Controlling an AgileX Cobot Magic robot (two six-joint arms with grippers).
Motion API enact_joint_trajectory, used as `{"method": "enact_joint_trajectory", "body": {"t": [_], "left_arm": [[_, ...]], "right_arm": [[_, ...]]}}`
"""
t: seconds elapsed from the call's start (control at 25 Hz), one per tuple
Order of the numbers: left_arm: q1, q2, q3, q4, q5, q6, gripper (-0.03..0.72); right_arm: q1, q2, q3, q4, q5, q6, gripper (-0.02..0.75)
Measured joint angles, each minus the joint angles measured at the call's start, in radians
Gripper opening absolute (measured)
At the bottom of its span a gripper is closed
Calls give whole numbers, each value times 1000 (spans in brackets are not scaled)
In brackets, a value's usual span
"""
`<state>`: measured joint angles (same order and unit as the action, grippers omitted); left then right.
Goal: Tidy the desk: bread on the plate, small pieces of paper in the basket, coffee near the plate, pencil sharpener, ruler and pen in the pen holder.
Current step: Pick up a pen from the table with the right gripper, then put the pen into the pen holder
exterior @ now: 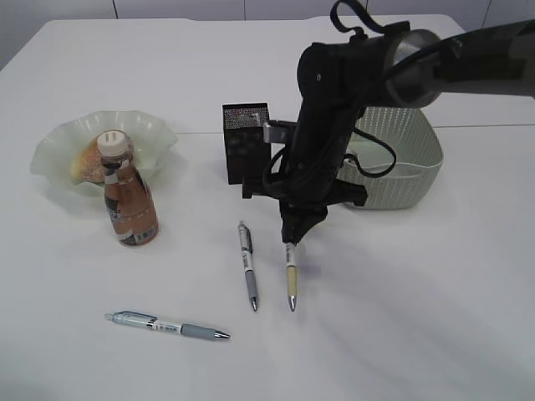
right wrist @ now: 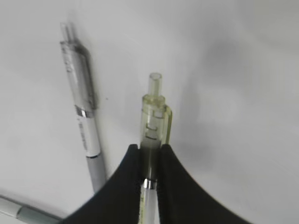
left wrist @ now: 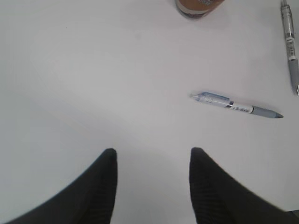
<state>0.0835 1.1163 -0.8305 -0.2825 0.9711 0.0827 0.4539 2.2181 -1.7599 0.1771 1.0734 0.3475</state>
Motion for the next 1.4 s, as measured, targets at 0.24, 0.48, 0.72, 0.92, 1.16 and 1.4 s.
{"method": "enact_joint_trajectory", "body": {"t": [0.24,0.48,0.72,0.92,1.16,1.4], "left_arm": [[0,0,0,0,0,0,370],[0,0,0,0,0,0,370],[0,0,0,-2,0,0,370],[0,0,0,-2,0,0,370],[0,0,0,-2,0,0,370],[0,0,0,-2,0,0,370]], "right_arm": [[-40,-73,-93,84,-71,-131,39],[-107,-90,-199,212,-151,-306,39],[-148,-90,-204,298,-363,-481,39],[-150,-82,-206,373,-586,-534,39],[-150,-2,-210,464,-710,-546,38],[-150,53,-213,533,-757,-617,36]]}}
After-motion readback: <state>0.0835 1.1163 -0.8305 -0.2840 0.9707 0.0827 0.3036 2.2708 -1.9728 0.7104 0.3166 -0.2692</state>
